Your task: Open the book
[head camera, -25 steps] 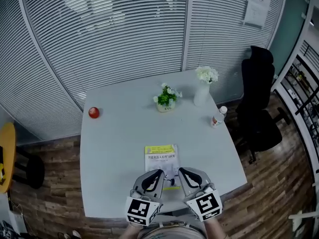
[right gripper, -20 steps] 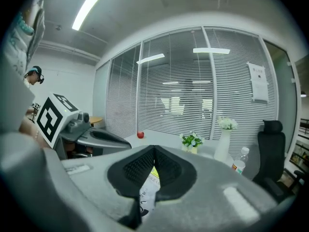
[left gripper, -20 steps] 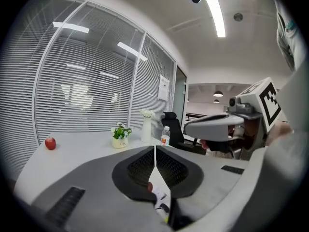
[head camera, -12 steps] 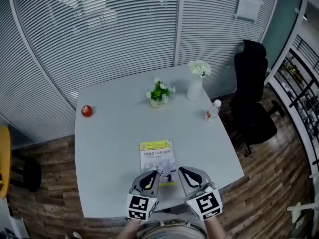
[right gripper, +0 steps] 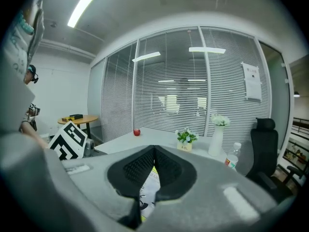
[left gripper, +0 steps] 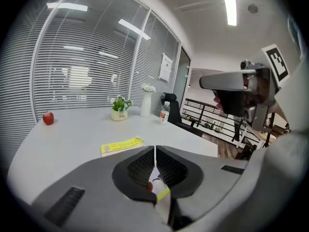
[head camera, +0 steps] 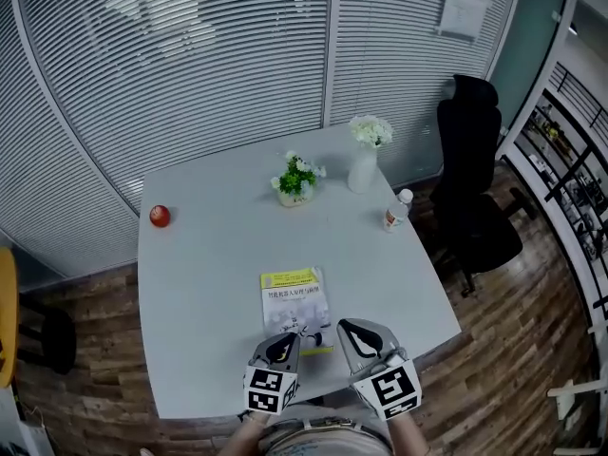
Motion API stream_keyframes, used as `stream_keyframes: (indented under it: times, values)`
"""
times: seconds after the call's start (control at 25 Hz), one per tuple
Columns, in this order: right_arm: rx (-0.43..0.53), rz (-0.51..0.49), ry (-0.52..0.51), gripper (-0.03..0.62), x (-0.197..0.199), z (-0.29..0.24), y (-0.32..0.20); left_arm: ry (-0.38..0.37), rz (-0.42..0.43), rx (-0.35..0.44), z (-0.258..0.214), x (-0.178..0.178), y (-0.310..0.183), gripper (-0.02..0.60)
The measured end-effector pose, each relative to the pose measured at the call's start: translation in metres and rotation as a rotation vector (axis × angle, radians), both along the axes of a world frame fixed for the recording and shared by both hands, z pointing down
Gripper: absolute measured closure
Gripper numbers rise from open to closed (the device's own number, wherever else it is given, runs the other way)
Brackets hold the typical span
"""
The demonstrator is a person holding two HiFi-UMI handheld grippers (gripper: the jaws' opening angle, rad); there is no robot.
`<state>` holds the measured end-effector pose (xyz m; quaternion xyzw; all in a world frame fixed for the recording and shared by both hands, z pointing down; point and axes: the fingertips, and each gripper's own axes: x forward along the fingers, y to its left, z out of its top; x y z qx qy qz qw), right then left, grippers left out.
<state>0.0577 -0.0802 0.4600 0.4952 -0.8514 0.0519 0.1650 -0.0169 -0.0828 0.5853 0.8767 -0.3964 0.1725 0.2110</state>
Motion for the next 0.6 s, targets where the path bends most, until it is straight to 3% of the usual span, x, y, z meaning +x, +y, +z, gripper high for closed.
stream_keyframes:
  times: [0.36, 0.6]
  values:
    - [-0.007, 0.019, -0.008, 0.591, 0.007, -0.001, 0.005, -0.009, 0.021, -0.155, 0.044, -0.002, 0.012, 0.572]
    - [-0.019, 0.048, -0.007, 0.591, 0.018, 0.002, 0.012, -0.14, 0.158, -0.142, 0.065, 0.006, 0.025, 0.572]
